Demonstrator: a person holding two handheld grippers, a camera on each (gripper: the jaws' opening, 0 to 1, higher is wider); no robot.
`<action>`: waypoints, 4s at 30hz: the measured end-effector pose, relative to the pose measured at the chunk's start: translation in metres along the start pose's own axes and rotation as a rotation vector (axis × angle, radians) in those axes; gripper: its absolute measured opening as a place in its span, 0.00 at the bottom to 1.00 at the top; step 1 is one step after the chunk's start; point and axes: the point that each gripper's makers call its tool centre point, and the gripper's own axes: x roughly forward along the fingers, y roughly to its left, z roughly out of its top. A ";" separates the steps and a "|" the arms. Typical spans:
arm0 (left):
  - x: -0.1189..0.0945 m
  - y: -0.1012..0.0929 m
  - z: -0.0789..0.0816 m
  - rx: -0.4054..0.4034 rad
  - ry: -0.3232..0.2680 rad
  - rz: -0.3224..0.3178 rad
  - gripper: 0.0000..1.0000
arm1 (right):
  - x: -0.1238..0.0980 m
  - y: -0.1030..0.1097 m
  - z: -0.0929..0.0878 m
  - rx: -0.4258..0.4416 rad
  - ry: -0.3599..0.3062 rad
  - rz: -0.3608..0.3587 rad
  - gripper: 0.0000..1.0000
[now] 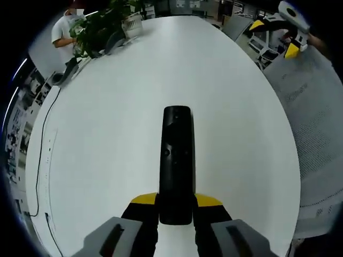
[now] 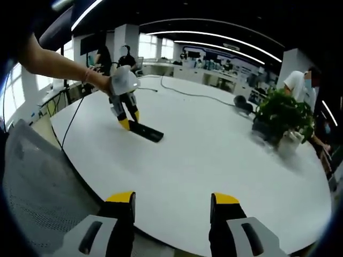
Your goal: Press the specified remote control buttons in sequence, fully releasing each button before pressing the next.
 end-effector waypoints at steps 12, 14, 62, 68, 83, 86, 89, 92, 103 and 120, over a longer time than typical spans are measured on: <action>0.001 -0.027 0.007 -0.009 -0.005 0.000 0.24 | -0.001 0.000 0.000 -0.015 -0.005 -0.003 0.54; 0.002 -0.032 0.008 -0.013 -0.007 0.004 0.24 | -0.001 0.000 -0.001 -0.019 -0.003 0.002 0.54; 0.003 -0.130 0.023 -0.034 -0.032 0.000 0.24 | -0.002 0.012 -0.002 -0.044 -0.004 0.059 0.43; 0.003 -0.144 0.026 -0.026 -0.031 0.011 0.24 | -0.002 0.013 -0.001 -0.043 -0.014 0.068 0.41; 0.003 -0.172 0.033 -0.042 -0.068 0.006 0.24 | -0.002 0.016 -0.003 -0.067 -0.007 0.089 0.38; 0.003 -0.178 0.034 -0.046 -0.077 0.004 0.24 | -0.003 0.016 -0.003 -0.071 -0.003 0.089 0.38; 0.003 -0.182 0.035 -0.056 -0.089 0.005 0.24 | -0.003 0.017 -0.005 -0.074 0.003 0.092 0.38; 0.003 -0.186 0.034 -0.066 -0.099 0.006 0.24 | -0.002 0.018 -0.005 -0.079 0.009 0.096 0.38; 0.002 -0.201 0.034 -0.090 -0.139 0.014 0.24 | 0.000 0.026 -0.007 -0.097 0.025 0.128 0.38; 0.004 -0.204 0.036 -0.074 -0.187 -0.008 0.24 | 0.004 0.044 -0.016 -0.153 0.095 0.234 0.37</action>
